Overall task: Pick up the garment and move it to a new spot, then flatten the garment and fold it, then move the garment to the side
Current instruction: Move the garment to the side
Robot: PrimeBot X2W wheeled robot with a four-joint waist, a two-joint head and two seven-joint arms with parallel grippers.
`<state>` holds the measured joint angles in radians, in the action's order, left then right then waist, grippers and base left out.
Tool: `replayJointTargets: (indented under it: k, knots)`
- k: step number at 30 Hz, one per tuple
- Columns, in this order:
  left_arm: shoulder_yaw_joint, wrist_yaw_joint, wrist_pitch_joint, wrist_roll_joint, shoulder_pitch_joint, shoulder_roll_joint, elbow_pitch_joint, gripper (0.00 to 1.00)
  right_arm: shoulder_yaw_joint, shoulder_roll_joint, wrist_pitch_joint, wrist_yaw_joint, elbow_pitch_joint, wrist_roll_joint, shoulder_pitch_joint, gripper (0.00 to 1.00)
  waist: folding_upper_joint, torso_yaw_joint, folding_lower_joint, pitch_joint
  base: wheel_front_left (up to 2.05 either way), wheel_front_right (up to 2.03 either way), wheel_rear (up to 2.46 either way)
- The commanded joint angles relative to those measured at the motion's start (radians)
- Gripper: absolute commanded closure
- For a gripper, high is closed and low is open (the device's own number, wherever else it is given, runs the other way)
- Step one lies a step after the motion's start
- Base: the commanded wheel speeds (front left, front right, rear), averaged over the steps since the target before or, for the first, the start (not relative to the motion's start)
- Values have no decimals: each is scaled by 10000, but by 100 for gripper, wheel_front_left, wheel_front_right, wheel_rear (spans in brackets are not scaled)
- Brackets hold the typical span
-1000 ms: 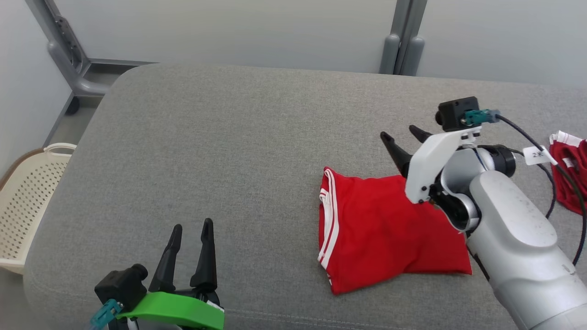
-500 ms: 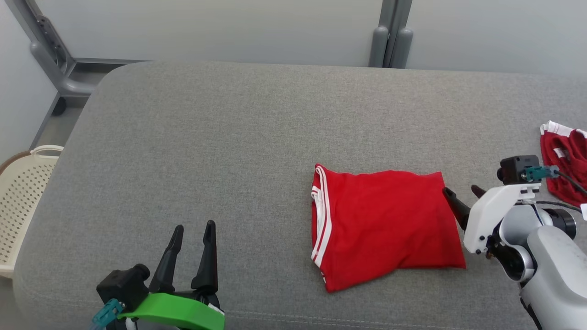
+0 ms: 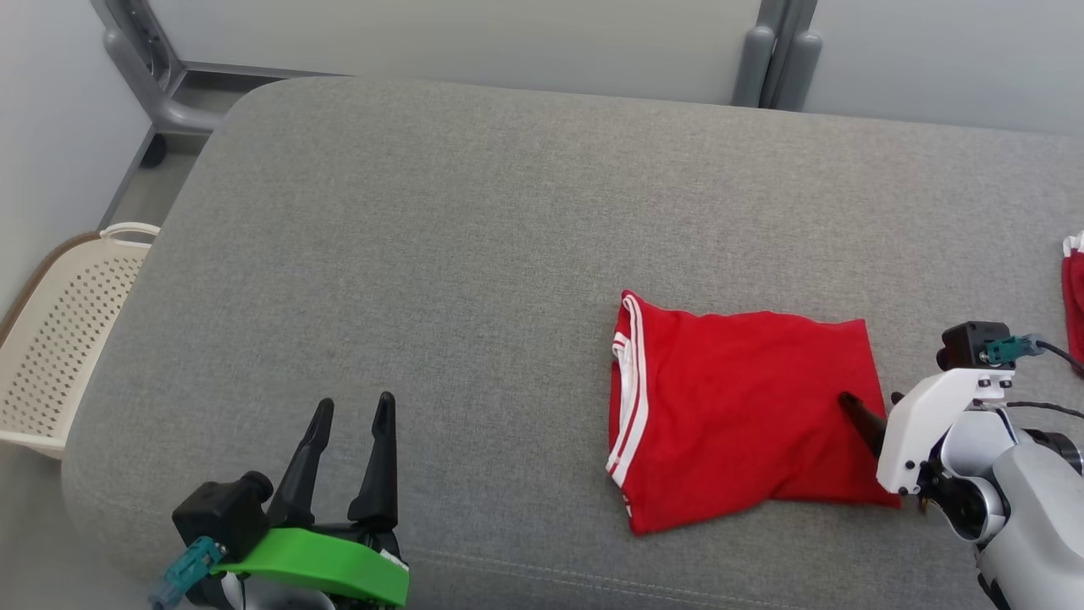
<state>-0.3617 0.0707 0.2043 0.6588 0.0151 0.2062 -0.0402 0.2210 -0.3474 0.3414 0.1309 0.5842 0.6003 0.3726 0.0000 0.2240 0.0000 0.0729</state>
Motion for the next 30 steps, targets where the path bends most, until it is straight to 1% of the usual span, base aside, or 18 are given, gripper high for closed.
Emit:
replayJointTargets:
  k: [1, 11, 22, 23, 24, 26, 27, 30]
  knots:
    - [-27, 82, -31, -116, 216, 103, 47, 0, -15, -47, -44, -5, 176, 99, 109, 0, 0, 236, 0, 133, 0, 0, 0]
    - [5, 241, -99, -266, 186, 405, 199, 0, 380, -82, 68, -4, 746, 609, 335, 0, 0, 648, 0, 201, 0, 0, 0]
    - [-38, 306, -156, -215, 74, 481, 362, 0, 529, -314, 32, -5, 1210, 813, 553, 0, 0, 827, 0, 197, 0, 0, 0]
    - [-40, 318, -161, -209, 66, 485, 372, 0, 587, -319, 71, -4, 1224, 849, 558, 37, 0, 830, 0, 202, 0, 0, 0]
    - [-39, 325, -162, -198, 64, 486, 384, 0, 654, -314, 100, -5, 1223, 882, 562, 58, 0, 826, 0, 209, 0, 0, 0]
    - [-25, 337, -151, -178, 59, 495, 403, 0, 816, -306, 96, -2, 1176, 915, 589, 83, 0, 801, 0, 220, 0, 0, 0]
    - [-17, 345, -141, -178, 59, 496, 417, 0, 899, -312, 39, -2, 1134, 919, 609, 100, 0, 779, 0, 228, 0, 0, 0]
    - [1, 369, -111, -171, 58, 513, 461, 0, 1013, -379, -146, -4, 1131, 968, 753, 100, 0, 662, 0, 228, 0, 0, 0]
